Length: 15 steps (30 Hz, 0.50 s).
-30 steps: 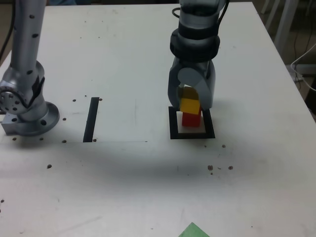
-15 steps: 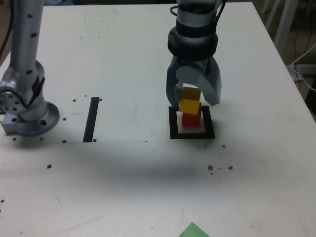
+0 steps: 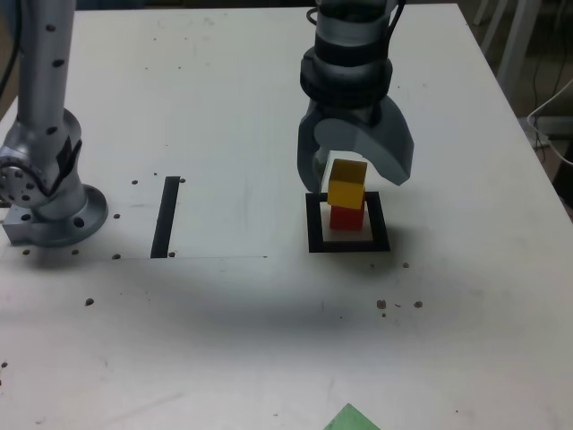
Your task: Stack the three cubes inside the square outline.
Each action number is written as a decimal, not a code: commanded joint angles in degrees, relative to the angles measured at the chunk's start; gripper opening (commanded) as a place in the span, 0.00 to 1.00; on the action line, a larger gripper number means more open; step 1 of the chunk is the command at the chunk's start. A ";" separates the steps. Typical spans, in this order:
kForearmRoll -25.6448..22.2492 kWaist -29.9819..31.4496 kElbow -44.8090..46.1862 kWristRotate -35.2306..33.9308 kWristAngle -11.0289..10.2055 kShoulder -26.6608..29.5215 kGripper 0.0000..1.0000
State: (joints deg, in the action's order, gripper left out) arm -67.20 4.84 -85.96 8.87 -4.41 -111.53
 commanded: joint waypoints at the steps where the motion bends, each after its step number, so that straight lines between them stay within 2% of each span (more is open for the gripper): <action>1: -0.62 0.41 0.51 -0.33 -0.13 1.30 0.99; 9: -4.67 4.56 0.36 -2.87 -0.89 6.15 0.99; 15: -6.69 10.20 -0.30 -5.72 -0.72 6.97 0.99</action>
State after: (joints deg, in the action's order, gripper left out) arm -73.73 14.01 -86.12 3.79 -5.23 -104.97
